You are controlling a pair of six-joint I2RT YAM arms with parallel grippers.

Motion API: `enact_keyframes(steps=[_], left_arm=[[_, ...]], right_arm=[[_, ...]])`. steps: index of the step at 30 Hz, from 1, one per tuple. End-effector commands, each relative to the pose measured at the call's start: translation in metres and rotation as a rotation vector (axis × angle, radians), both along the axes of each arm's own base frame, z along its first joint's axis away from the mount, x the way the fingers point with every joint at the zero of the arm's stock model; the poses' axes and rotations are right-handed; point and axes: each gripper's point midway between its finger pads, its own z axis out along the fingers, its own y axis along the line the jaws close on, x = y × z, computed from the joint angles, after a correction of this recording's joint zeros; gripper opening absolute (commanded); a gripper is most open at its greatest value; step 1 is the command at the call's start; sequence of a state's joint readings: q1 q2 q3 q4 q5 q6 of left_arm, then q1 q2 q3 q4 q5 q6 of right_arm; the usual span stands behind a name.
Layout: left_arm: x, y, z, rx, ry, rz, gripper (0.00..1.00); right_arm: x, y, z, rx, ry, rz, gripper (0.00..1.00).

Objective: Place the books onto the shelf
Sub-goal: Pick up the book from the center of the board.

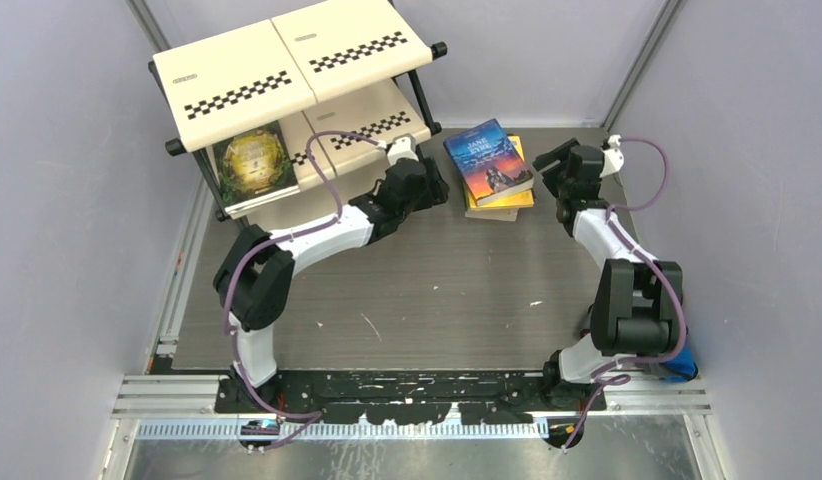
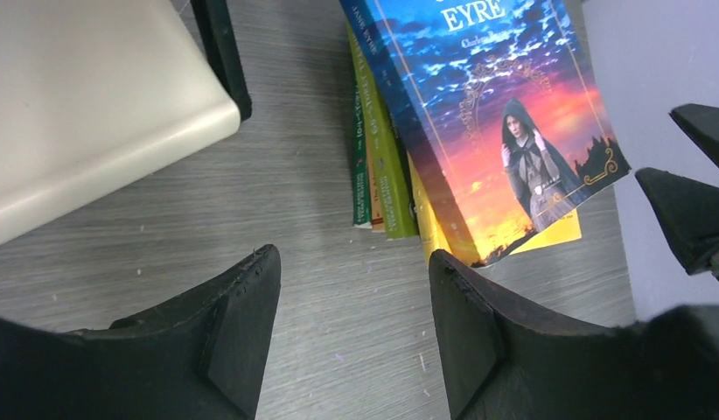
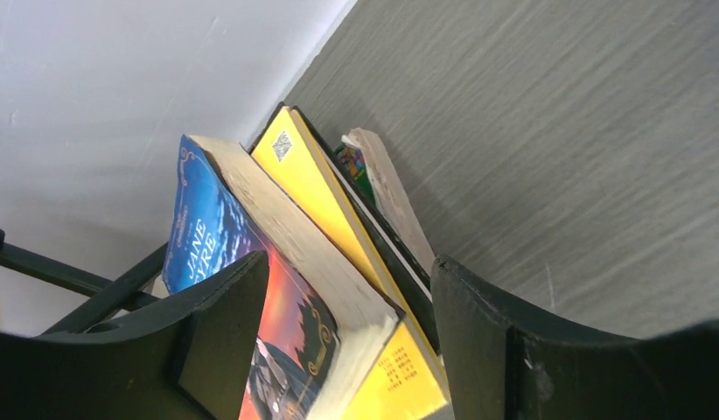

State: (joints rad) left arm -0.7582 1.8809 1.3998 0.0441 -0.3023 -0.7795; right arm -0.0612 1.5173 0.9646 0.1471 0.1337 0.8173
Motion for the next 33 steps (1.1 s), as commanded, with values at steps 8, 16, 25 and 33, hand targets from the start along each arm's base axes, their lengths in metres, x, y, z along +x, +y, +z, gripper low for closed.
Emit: enact_keyframes(steps=[8, 16, 25, 33], left_arm=[[0.038, -0.022, 0.024, -0.110, -0.098, 0.035, 0.64], [0.058, -0.031, 0.022, -0.116, -0.126, 0.052, 0.64], [0.078, -0.042, 0.016, -0.113, -0.137, 0.055, 0.64], [0.091, -0.049, 0.009, -0.109, -0.143, 0.056, 0.63]], right_arm=[[0.045, 0.027, 0.011, -0.006, -0.015, 0.214, 0.75], [0.061, 0.035, -0.004, -0.002, 0.016, 0.284, 0.75], [0.067, 0.043, -0.019, 0.019, 0.032, 0.335, 0.76], [0.066, 0.049, -0.014, 0.026, 0.023, 0.369, 0.75]])
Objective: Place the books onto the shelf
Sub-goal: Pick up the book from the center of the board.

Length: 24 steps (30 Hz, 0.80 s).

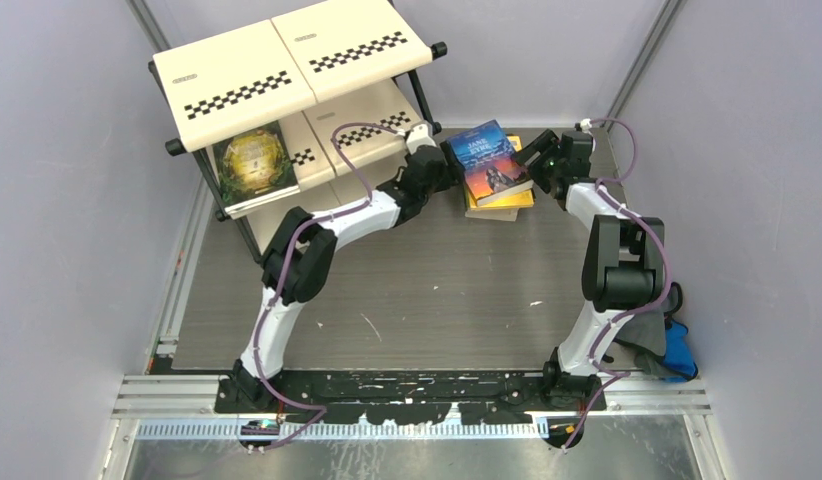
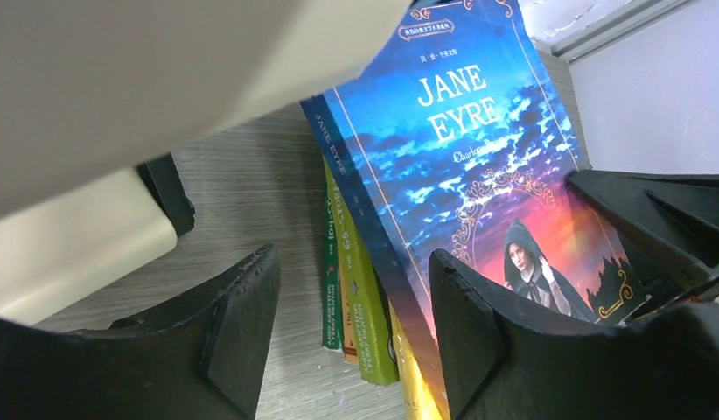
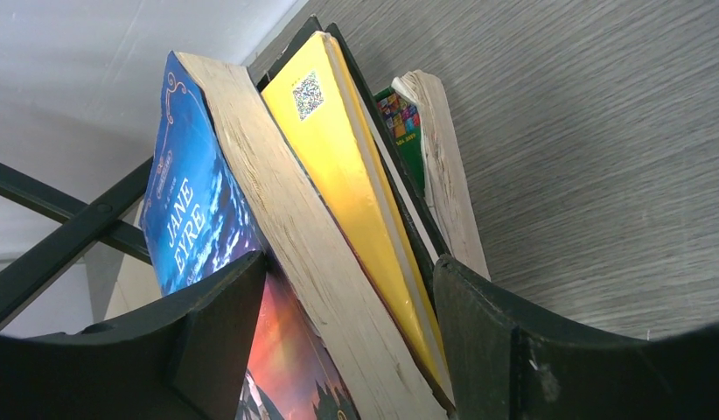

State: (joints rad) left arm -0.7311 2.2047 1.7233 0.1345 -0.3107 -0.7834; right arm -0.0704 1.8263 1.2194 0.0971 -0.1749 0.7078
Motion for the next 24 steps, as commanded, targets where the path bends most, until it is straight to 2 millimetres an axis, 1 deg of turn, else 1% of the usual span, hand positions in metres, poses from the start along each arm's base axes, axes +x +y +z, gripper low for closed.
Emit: enact_keyframes(steps=[1, 6, 8, 14, 24], left_arm=[[0.016, -0.005, 0.028, -0.046, -0.076, 0.020, 0.63], [0.022, -0.012, 0.025, -0.054, -0.078, 0.013, 0.63], [0.024, -0.016, 0.021, -0.058, -0.072, 0.008, 0.63], [0.032, -0.028, 0.023, -0.091, -0.070, -0.005, 0.62], [0.027, -0.028, -0.001, -0.108, -0.008, 0.003, 0.63]], right_arm=[[0.010, 0.006, 0.028, -0.007, -0.078, 0.052, 0.74], [0.007, 0.007, 0.036, -0.026, -0.083, 0.065, 0.75], [0.007, 0.006, 0.038, -0.032, -0.085, 0.066, 0.74], [0.005, 0.007, 0.039, -0.033, -0.084, 0.071, 0.75], [0.007, 0.008, 0.037, -0.029, -0.082, 0.075, 0.75]])
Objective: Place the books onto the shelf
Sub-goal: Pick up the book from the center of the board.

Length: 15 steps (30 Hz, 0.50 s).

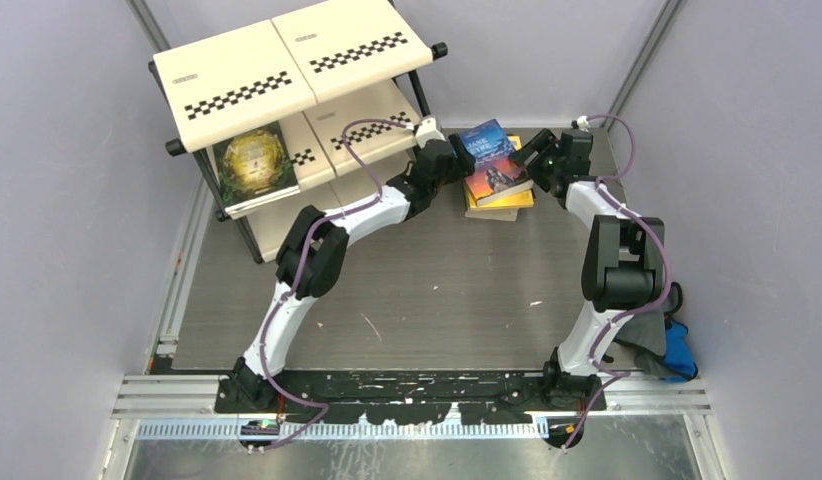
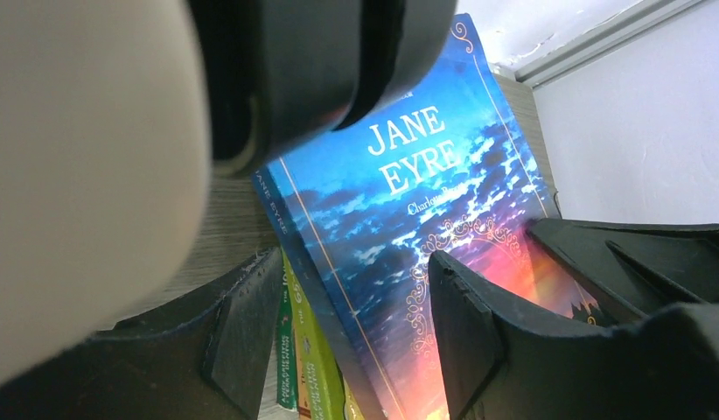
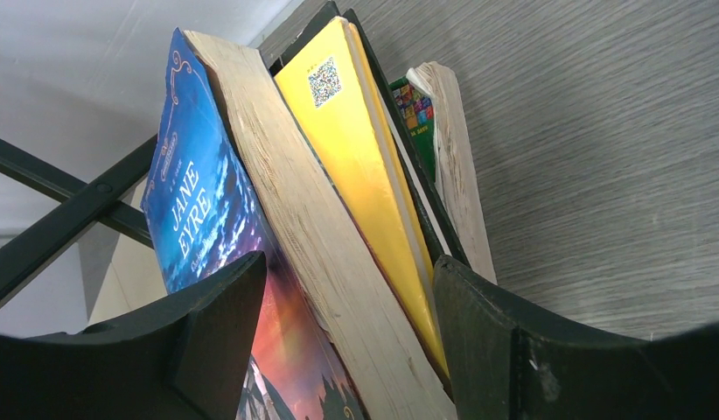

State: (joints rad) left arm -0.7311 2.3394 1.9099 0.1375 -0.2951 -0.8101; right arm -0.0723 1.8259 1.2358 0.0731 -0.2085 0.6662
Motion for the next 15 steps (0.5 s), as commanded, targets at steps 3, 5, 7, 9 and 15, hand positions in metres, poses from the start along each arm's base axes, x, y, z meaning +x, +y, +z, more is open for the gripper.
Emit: enact_keyframes(steps=[3, 5, 7, 9, 15], left_arm=[[0.001, -0.001, -0.008, -0.045, 0.033, 0.010, 0.63], [0.001, 0.000, -0.007, -0.047, 0.037, 0.013, 0.63], [-0.001, 0.002, -0.011, -0.038, 0.057, 0.017, 0.63], [-0.005, 0.006, -0.014, -0.036, 0.070, 0.030, 0.63], [-0.017, 0.013, -0.022, -0.032, 0.106, 0.059, 0.63]], right_arm=[[0.009, 0.004, 0.035, -0.009, -0.086, 0.030, 0.75], [0.009, 0.004, 0.036, -0.011, -0.086, 0.030, 0.75], [0.009, 0.004, 0.036, -0.014, -0.085, 0.029, 0.75], [0.009, 0.003, 0.036, -0.019, -0.085, 0.025, 0.75], [0.009, 0.002, 0.037, -0.017, -0.087, 0.019, 0.75]])
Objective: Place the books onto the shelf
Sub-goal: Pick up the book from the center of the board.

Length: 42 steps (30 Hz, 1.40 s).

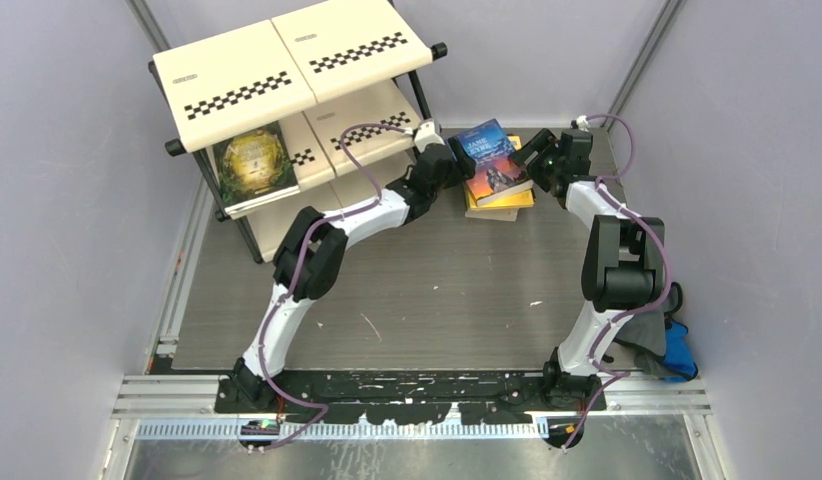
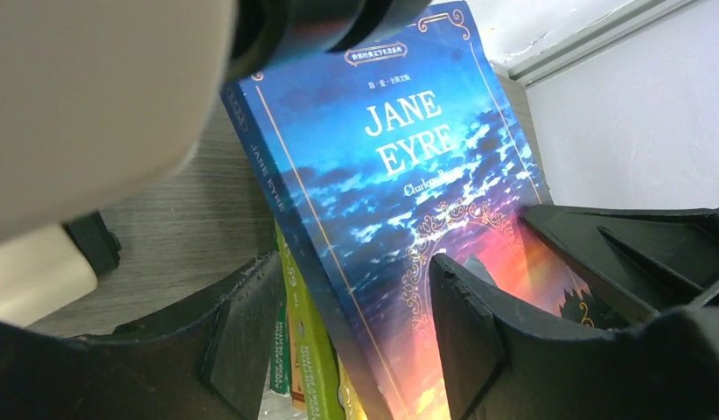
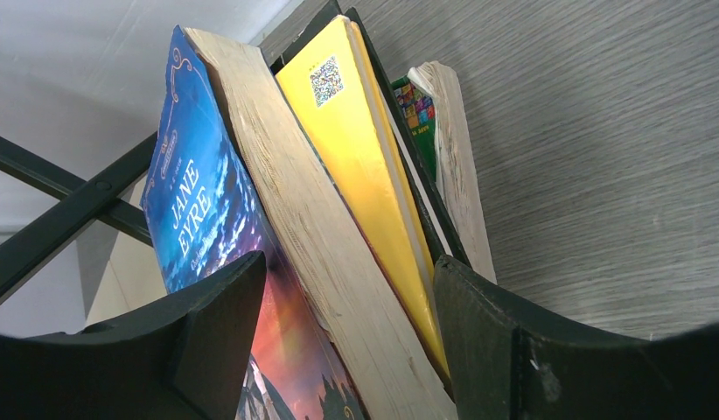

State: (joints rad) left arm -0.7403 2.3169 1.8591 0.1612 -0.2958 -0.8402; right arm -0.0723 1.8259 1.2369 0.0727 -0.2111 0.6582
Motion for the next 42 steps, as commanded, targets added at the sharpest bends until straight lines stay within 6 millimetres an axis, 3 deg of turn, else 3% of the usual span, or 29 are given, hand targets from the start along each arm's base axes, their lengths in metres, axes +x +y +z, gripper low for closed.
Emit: enact_keyframes(steps=[1, 7, 9, 24, 31, 42], left_arm=[[-0.011, 0.016, -0.019, -0.005, 0.091, 0.065, 0.63], [-0.013, 0.011, -0.018, 0.003, 0.099, 0.079, 0.65], [-0.014, 0.009, -0.018, 0.001, 0.100, 0.083, 0.69], [-0.017, -0.011, -0.037, -0.048, 0.144, 0.107, 0.70], [-0.023, -0.012, -0.044, -0.030, 0.163, 0.112, 0.70], [-0.037, -0.005, -0.013, 0.022, 0.085, 0.152, 0.70]], right_arm=[[0.009, 0.002, 0.038, -0.011, -0.086, 0.013, 0.75], [0.008, 0.003, 0.039, -0.007, -0.089, 0.016, 0.75], [0.007, 0.003, 0.038, -0.006, -0.088, 0.018, 0.75], [0.005, 0.007, 0.037, 0.026, -0.086, 0.026, 0.75], [0.005, 0.005, 0.048, 0.033, -0.105, 0.023, 0.75], [0.003, -0.002, 0.047, 0.052, -0.104, 0.017, 0.75]])
